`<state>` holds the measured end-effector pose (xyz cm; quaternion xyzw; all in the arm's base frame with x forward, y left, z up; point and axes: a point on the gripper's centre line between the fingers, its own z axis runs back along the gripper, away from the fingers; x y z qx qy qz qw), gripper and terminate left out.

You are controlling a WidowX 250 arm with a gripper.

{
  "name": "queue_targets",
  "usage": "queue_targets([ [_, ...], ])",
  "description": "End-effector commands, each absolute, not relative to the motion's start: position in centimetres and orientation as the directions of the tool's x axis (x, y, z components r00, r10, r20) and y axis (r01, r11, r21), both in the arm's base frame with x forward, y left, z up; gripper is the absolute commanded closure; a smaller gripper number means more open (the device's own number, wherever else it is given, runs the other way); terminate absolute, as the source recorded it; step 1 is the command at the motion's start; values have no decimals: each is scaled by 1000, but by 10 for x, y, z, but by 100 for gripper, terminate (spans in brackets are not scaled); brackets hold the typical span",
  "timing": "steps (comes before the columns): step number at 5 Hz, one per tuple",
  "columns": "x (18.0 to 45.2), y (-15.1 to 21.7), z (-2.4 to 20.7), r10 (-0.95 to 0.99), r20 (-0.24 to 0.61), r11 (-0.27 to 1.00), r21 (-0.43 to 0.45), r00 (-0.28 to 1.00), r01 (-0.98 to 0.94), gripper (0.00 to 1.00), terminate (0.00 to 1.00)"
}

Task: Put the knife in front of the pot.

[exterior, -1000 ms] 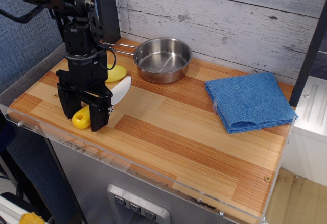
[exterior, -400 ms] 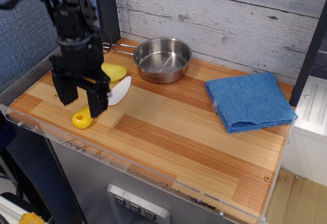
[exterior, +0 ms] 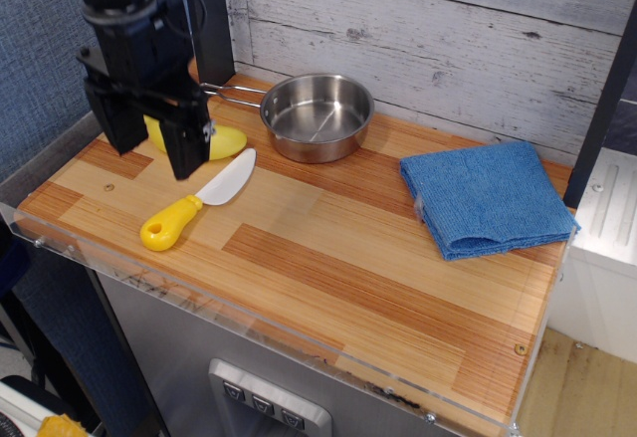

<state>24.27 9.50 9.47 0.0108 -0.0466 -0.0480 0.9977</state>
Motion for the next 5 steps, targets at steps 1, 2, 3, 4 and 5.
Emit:
queue_targets([
  [1, 231, 86, 124, -152, 203, 987, -18, 967, 159, 0, 0],
  [2, 231, 86, 124, -152, 203, 987, -18, 967, 159, 0, 0],
  [3, 231, 86, 124, -152, 203, 987, -18, 967, 159, 0, 0],
  [4, 231, 86, 124, -152, 203, 987, -18, 967, 159, 0, 0],
  [5, 231, 86, 124, -152, 203, 987, -18, 967, 159, 0, 100],
])
